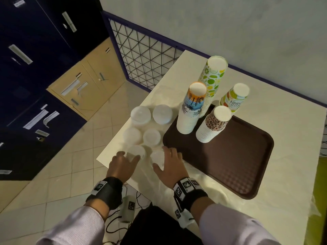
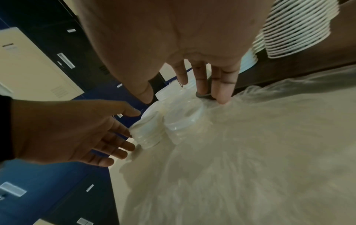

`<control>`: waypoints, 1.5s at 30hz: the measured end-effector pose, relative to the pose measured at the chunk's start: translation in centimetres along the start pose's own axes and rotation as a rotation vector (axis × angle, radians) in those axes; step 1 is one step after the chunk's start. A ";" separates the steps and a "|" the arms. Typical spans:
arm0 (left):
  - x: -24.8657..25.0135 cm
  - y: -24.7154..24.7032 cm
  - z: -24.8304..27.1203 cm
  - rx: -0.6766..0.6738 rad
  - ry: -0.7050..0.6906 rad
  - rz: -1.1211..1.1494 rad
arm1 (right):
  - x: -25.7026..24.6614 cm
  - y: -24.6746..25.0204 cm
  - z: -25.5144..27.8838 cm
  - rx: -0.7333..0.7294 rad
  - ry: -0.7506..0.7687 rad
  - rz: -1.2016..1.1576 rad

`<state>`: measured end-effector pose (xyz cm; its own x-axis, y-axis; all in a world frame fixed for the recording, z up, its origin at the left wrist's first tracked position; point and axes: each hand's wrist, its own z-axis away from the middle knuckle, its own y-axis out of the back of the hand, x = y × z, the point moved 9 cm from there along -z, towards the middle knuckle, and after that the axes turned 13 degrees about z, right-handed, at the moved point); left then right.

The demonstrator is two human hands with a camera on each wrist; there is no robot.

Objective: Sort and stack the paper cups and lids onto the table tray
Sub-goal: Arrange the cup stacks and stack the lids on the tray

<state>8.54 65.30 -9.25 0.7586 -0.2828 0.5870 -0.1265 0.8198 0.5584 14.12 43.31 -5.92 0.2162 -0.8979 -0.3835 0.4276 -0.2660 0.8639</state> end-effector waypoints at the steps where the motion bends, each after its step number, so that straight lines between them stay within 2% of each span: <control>1: -0.2 -0.1 -0.3 -0.006 0.023 0.040 | -0.2 -0.4 -0.4 -0.024 -0.012 0.028; 5: -0.5 -0.4 -1.1 -0.022 0.050 0.107 | -0.6 -1.8 -1.8 -0.084 -0.041 0.138; 12: -0.4 -0.8 -2.4 -0.031 0.018 -0.011 | -0.8 -4.4 -3.1 -0.158 -0.017 0.238; 20: -0.4 -1.6 -3.2 -0.050 -0.021 -0.041 | -0.6 -3.4 -3.4 -0.150 -0.035 0.114; 35: -2.2 -3.0 -4.6 -0.133 0.014 0.022 | -0.5 -3.5 -3.6 -0.191 -0.052 0.209; 42: -1.2 -2.4 -2.7 -0.061 0.037 0.123 | -0.6 -3.5 -3.1 -0.197 -0.035 0.197; 45: -1.6 -2.5 -2.4 -0.061 0.027 0.127 | -0.4 -3.5 -2.8 -0.177 -0.035 0.064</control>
<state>9.17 64.90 -12.94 0.7558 -0.1621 0.6344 -0.1840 0.8773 0.4433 15.00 45.57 -9.70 0.2184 -0.9237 -0.3149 0.5625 -0.1445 0.8141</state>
